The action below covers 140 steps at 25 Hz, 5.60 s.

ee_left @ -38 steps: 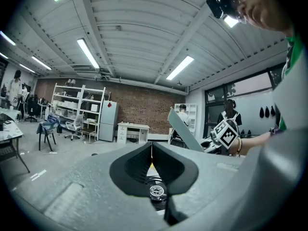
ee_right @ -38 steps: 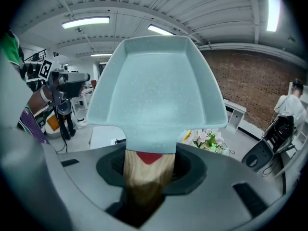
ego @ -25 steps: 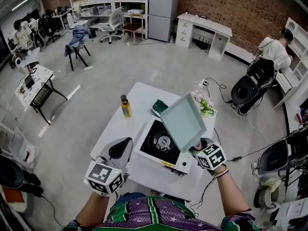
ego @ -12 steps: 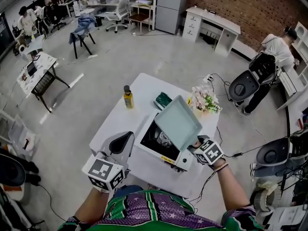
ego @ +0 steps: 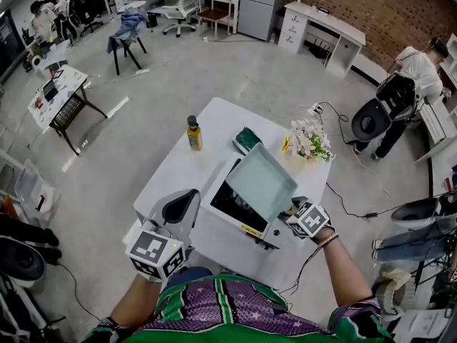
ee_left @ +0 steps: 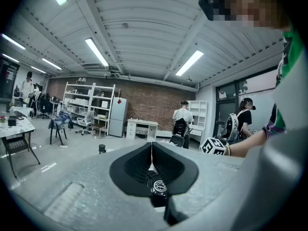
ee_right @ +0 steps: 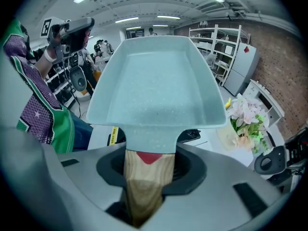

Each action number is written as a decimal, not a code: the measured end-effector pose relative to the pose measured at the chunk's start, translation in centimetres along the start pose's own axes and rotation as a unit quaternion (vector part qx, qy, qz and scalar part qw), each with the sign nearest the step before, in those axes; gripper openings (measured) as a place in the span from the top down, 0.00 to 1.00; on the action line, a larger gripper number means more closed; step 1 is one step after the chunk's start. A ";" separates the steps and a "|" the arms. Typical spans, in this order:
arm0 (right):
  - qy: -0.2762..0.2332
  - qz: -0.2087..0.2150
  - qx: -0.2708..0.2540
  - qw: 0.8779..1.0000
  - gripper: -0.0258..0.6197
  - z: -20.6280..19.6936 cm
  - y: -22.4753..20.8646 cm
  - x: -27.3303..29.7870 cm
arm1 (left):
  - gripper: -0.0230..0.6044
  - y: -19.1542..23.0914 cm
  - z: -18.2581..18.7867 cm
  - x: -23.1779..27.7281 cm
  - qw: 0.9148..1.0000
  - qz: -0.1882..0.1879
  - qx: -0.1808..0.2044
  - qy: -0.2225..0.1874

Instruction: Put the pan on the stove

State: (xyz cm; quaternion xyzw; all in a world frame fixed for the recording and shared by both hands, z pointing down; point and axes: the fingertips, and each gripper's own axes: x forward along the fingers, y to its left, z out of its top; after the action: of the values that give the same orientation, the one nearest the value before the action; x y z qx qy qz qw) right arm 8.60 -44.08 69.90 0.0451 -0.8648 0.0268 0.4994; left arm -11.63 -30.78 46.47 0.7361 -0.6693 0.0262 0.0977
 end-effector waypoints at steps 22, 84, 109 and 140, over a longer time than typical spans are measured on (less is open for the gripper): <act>0.074 0.039 -0.024 0.996 0.72 -2.8 -0.5 4.1 | 0.93 0.4 -0.8 -0.2 1.000 0.011 -0.001 0.011; 0.171 0.049 -0.068 0.982 0.68 -2.1 -0.8 3.3 | 0.93 1.3 -1.1 -2.4 1.000 0.004 0.003 0.007; -0.033 -0.124 0.135 0.982 0.67 2.0 0.2 -4.3 | 0.93 4.0 0.7 -4.0 0.996 -0.086 0.004 0.001; -0.276 -0.358 0.296 0.841 0.71 10.2 17.2 -15.3 | 0.93 5.6 2.3 -9.2 0.978 -0.201 0.053 -0.016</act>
State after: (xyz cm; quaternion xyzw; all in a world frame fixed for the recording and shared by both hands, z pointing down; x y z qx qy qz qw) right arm 5.59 -27.17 51.48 0.5030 -0.8414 0.0872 0.1772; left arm -18.30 -22.69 43.26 0.8598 -0.5072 0.0296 0.0514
